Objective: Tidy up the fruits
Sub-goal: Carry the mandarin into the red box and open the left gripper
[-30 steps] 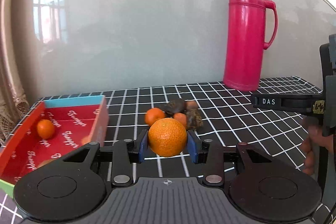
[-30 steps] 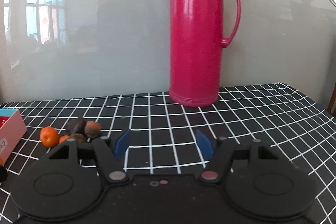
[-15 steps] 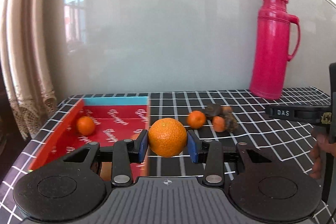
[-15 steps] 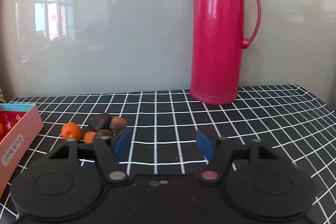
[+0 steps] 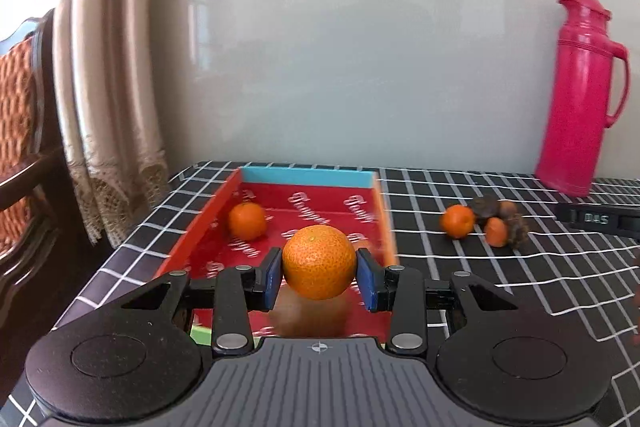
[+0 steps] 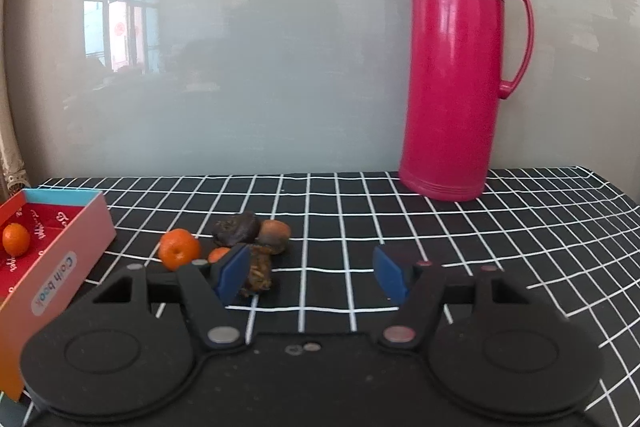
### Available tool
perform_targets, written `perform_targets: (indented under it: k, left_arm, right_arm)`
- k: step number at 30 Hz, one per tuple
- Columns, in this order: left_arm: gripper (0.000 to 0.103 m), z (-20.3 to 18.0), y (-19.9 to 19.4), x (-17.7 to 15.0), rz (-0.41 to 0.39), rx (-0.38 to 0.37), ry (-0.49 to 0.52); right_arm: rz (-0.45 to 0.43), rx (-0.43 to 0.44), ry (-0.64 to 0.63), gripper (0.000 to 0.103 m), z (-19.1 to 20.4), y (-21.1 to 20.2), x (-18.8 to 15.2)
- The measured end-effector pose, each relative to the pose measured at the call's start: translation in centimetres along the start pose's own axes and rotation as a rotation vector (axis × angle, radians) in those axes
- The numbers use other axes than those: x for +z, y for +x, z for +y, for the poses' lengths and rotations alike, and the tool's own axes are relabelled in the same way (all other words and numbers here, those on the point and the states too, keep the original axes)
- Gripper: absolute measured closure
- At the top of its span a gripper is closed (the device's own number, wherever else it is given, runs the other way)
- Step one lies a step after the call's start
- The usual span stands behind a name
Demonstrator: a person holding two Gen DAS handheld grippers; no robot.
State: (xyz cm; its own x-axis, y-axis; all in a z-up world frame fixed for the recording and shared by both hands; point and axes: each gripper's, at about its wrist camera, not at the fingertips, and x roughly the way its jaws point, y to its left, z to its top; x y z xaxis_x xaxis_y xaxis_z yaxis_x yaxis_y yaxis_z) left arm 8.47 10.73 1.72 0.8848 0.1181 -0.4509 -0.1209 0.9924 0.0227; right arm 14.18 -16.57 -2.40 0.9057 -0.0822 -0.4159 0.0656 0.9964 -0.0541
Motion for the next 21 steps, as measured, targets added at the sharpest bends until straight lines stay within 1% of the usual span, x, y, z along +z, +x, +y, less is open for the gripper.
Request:
perform_targets:
  k: [9,13,19,21]
  left_arm:
    - [0.064,3.2,1.5,-0.9,0.03,0.075,-0.051]
    - [0.064,3.8,1.9,-1.1,0.037,0.089,-0.06]
    - [0.064,3.9,2.4,-1.3,0.048,0.091,-0.07]
    - [0.064,3.9,2.6,-1.4,0.048,0.102,-0.065]
  right_arm:
    - [-0.008,0.033,-0.019,0.035,1.7,-0.5,0.1]
    - [-0.008,0.039,-0.025,0.035,2.0,-0.6,0.1]
    - [-0.011,0.053,-0.034,0.035,2.3,-0.8,0.1]
    - [-0.013,0.058,-0.039,0.035,2.5,-0.9,0.1]
